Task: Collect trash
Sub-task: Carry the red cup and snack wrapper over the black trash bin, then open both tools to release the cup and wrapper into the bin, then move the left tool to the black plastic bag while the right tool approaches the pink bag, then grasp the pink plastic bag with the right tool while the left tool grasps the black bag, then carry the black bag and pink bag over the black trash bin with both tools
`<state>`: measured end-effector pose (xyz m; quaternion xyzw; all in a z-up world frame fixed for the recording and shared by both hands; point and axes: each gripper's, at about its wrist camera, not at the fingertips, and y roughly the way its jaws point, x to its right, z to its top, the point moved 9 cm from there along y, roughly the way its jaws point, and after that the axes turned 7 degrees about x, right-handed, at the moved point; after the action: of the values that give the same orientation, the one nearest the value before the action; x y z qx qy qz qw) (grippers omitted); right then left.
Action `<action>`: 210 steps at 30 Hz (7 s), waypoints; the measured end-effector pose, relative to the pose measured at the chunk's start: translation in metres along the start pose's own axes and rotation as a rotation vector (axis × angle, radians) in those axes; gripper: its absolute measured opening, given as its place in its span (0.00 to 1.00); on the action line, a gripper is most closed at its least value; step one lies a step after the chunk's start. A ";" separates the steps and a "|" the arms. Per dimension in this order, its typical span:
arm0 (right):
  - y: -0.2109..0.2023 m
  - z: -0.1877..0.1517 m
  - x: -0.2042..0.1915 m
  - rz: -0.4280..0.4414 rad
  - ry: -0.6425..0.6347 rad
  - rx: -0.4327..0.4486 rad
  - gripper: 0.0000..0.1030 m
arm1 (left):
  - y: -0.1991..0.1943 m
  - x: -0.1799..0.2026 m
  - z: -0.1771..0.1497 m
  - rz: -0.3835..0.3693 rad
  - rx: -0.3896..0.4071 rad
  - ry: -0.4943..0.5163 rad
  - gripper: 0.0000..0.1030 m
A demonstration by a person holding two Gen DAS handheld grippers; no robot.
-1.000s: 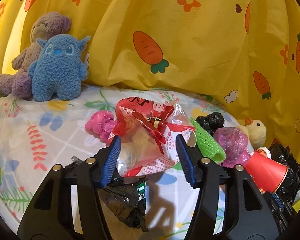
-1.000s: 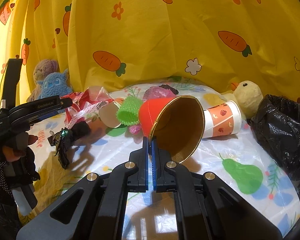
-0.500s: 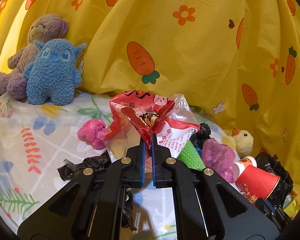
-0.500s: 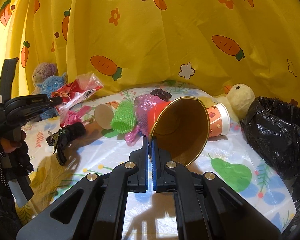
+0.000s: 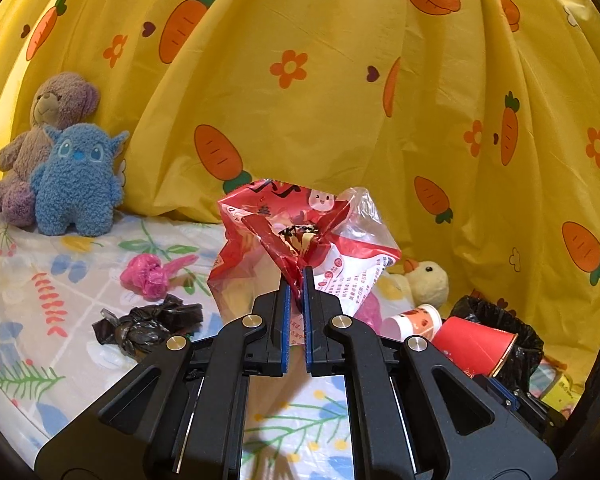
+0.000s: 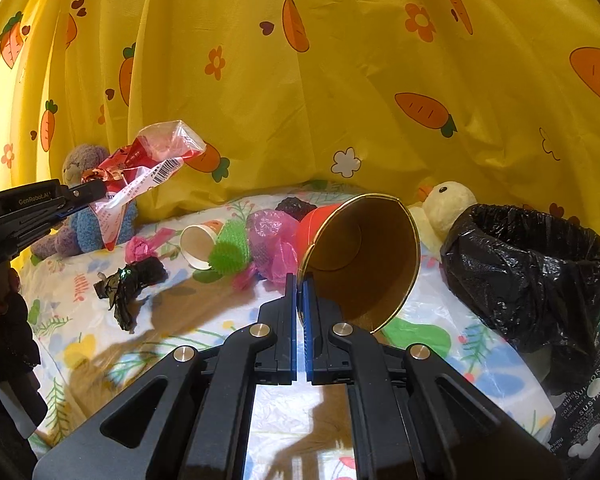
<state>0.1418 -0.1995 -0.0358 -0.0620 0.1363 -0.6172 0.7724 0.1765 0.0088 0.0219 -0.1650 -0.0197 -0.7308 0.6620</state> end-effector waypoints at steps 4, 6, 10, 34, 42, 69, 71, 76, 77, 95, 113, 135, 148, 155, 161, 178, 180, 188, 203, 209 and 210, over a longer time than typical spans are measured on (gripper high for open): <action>-0.013 0.004 0.012 -0.028 0.002 0.015 0.03 | 0.002 0.029 -0.007 -0.049 -0.016 0.030 0.04; -0.017 0.006 0.020 -0.046 -0.003 0.020 0.03 | 0.004 0.047 -0.011 -0.081 -0.025 0.046 0.04; -0.025 0.010 0.040 -0.091 -0.013 0.027 0.03 | 0.011 0.087 -0.019 -0.150 -0.043 0.087 0.04; -0.033 0.068 0.227 -0.455 0.040 0.070 0.03 | 0.115 0.318 -0.079 -0.525 -0.209 0.207 0.04; -0.021 0.061 0.250 -0.460 0.071 0.022 0.03 | 0.140 0.339 -0.101 -0.540 -0.262 0.199 0.04; -0.007 0.066 0.260 -0.436 0.093 0.046 0.46 | 0.152 0.308 -0.101 -0.511 -0.278 0.126 0.91; -0.009 0.068 0.257 -0.432 0.094 0.052 0.50 | 0.147 0.297 -0.094 -0.479 -0.248 0.123 0.94; -0.017 0.072 0.245 -0.440 0.083 0.076 0.68 | 0.135 0.267 -0.082 -0.387 -0.208 0.118 0.94; -0.018 0.072 0.242 -0.438 0.083 0.079 0.71 | 0.132 0.261 -0.080 -0.375 -0.200 0.120 0.94; -0.020 0.038 0.154 -0.355 0.067 0.054 0.86 | 0.058 0.133 -0.061 -0.094 -0.093 0.155 0.94; 0.031 0.020 0.034 -0.163 -0.013 -0.007 0.87 | 0.012 -0.039 -0.045 0.253 -0.048 0.107 0.94; 0.159 0.010 -0.032 -0.114 -0.093 -0.123 0.77 | 0.020 -0.100 -0.045 0.343 -0.072 0.057 0.94; 0.187 -0.005 -0.030 -0.105 -0.087 -0.218 0.27 | 0.035 -0.101 -0.058 0.316 -0.125 0.061 0.94; 0.179 0.000 -0.029 -0.102 -0.072 -0.167 0.10 | 0.045 -0.108 -0.070 0.305 -0.211 0.031 0.81; 0.166 0.006 -0.026 -0.091 -0.058 -0.126 0.08 | 0.057 -0.111 -0.083 0.297 -0.293 0.018 0.55; 0.086 0.020 -0.022 -0.001 0.011 -0.022 0.08 | 0.054 -0.112 -0.084 0.209 -0.289 -0.068 0.02; 0.077 0.018 -0.023 0.007 0.007 -0.015 0.08 | 0.047 -0.109 -0.079 0.197 -0.266 -0.080 0.02; 0.048 0.014 -0.024 0.028 0.002 0.003 0.08 | 0.012 -0.081 -0.038 0.121 -0.157 -0.071 0.02; 0.009 0.025 0.008 -0.008 0.008 0.054 0.08 | -0.012 0.023 -0.009 -0.072 -0.080 0.036 0.02; -0.001 0.034 0.031 -0.052 -0.006 0.074 0.08 | 0.000 0.072 -0.010 -0.150 -0.089 0.089 0.02; -0.003 0.037 0.036 -0.064 -0.011 0.081 0.08 | 0.002 0.082 -0.010 -0.168 -0.090 0.098 0.02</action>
<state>0.1570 -0.2378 -0.0044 -0.0385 0.1048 -0.6462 0.7549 0.1705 -0.0730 0.0346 -0.1564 0.0315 -0.7912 0.5904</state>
